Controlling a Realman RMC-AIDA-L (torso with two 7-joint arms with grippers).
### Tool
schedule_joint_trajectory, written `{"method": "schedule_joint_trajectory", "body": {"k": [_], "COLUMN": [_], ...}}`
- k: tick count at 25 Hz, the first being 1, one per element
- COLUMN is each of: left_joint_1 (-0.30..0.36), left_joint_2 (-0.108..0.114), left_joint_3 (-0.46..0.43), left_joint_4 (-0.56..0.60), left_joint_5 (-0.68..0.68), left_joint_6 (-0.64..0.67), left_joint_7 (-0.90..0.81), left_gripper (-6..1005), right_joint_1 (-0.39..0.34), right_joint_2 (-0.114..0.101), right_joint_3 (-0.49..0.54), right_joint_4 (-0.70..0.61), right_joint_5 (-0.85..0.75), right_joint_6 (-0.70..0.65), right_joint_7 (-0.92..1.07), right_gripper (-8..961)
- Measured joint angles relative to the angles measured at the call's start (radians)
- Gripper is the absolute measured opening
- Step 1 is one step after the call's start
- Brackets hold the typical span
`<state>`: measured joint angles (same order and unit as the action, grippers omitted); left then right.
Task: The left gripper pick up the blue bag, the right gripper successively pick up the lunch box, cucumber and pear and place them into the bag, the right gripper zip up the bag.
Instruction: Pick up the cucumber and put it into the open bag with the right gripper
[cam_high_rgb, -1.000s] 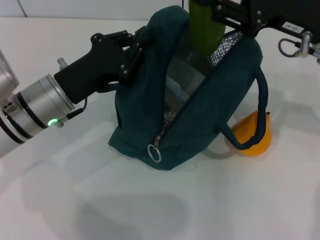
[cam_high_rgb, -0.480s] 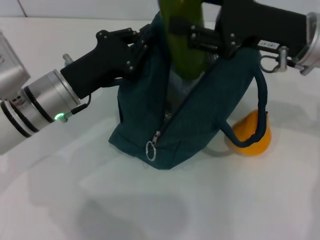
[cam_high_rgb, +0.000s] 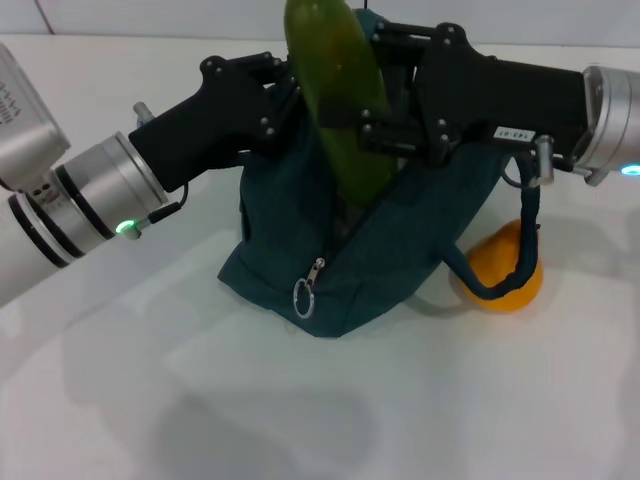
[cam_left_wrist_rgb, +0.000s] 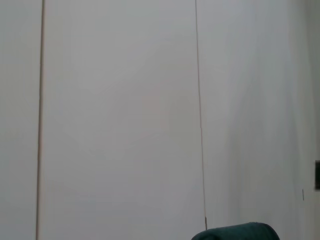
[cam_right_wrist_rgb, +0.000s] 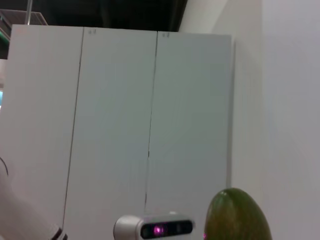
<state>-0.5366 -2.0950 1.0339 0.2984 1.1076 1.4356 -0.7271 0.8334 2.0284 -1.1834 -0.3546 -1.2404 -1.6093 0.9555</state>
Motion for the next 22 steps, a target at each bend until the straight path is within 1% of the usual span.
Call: {"method": "schedule_joint_trajectory", "body": {"k": [3,9,18,20,22], "left_joint_1": [0.0,-0.004,-0.011,-0.011,-0.014], "left_joint_2": [0.0,0.0,0.0,-0.001,-0.001], "left_joint_3": [0.0,0.0,-0.006,-0.005,-0.006], "left_joint_4": [0.003,0.004,0.003,0.004,0.003], "left_joint_5": [-0.001,-0.001,-0.008,-0.009,-0.01], "left_joint_6": [0.0,0.001,-0.02,-0.024,-0.029], "left_joint_7": [0.0,0.0,0.009,0.012,0.017], "left_gripper": [76,76,76,76,76], "right_joint_1": [-0.011,-0.019,-0.065,-0.074,-0.084], "right_joint_2": [0.0,-0.001,-0.001,-0.001,-0.001], "right_joint_3": [-0.004,-0.058,-0.061,-0.06,-0.06], "right_joint_4": [0.011,0.019,0.008,0.006,0.004], "right_joint_5": [-0.002,0.001,0.054,0.056,0.064], "right_joint_6": [0.023,0.094,0.1,0.095,0.092], "right_joint_7": [-0.004,-0.009,-0.025,-0.032,-0.037], "right_gripper": [549,549,548,564,644]}}
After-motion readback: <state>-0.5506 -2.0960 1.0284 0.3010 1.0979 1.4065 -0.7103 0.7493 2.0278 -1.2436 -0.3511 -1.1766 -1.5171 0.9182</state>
